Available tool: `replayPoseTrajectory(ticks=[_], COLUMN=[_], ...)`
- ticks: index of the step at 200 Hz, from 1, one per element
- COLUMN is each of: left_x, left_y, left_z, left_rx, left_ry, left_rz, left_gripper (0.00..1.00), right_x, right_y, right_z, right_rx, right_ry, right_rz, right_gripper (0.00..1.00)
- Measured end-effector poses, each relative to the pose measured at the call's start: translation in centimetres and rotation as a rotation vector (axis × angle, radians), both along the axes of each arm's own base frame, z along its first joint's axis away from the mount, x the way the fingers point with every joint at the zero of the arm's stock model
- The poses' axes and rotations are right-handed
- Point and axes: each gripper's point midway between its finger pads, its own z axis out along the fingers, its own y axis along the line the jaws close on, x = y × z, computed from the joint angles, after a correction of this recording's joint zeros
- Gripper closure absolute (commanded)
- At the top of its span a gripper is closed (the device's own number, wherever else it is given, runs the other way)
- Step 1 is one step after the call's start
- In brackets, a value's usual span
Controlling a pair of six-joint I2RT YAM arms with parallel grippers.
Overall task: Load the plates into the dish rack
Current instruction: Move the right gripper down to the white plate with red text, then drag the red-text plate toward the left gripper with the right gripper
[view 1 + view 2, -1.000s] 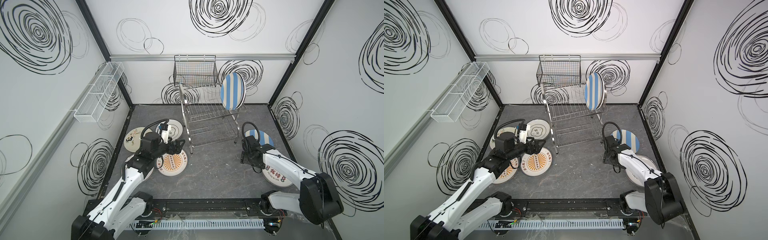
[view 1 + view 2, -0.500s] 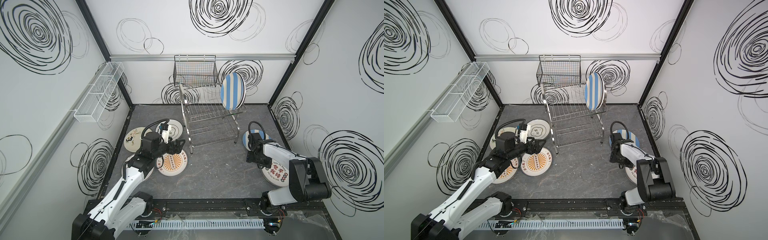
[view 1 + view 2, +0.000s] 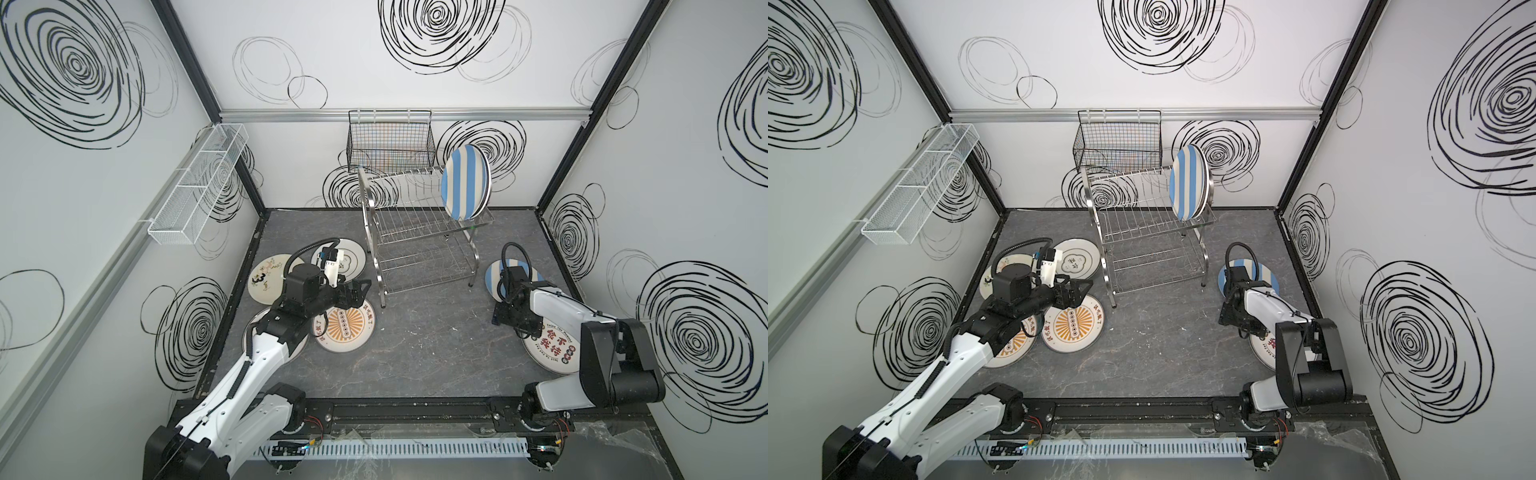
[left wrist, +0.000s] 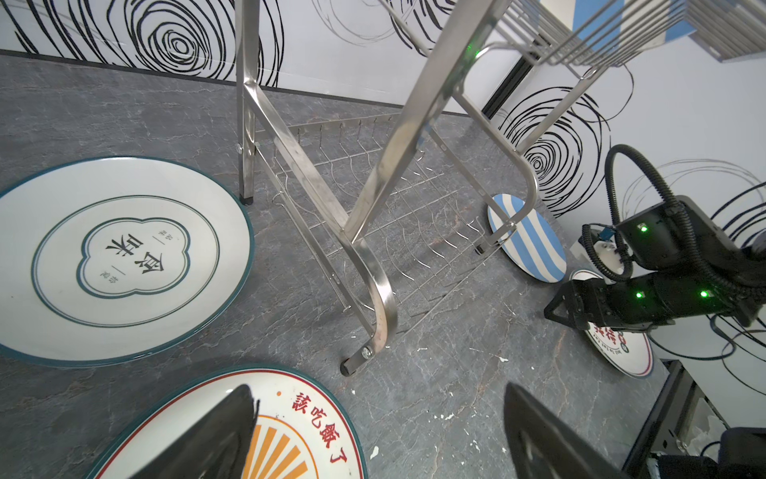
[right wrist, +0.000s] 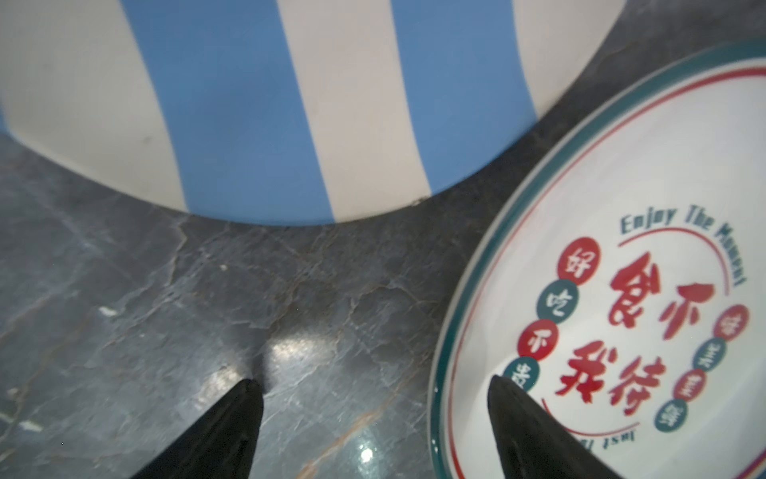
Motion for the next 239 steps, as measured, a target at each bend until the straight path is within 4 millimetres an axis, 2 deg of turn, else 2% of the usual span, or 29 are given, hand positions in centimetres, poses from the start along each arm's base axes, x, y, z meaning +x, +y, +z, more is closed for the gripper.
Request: replayPoseTrajectory(ticks=[81,106,135,183,239], left_x=[0.0,0.0,0.0,-0.2,-0.7], left_y=[-0.2,-0.2,-0.2,-0.6,-1.2], left_z=[-0.3,-0.3,-0.3,-0.3,-0.6], left_rx=[0.002,0.002,0.002,0.002,0.015], left_ry=[0.010,0.010,0.009,0.009,0.021], left_rz=[-0.005,-0.006,-0.007,-0.021,-0.038], left_gripper=[0.04,0.04,0.04,0.04,0.04], right_x=[0.4,0.4,0.4,-0.9,-2.8], right_y=[1.9,3.4,6.0,10.1,18.4], right_z=[-0.1,0.1,1.0,1.6,2.6], right_rx=[0.102,0.176,0.287,0.437,0.693], right_ry=[-0.012,-0.021,-0.070,-0.109,-0.150], right_rz=[0.067,0.093,0.136,0.200,0.384], right_gripper=[0.11,0.11,0.12,0.12,0.12])
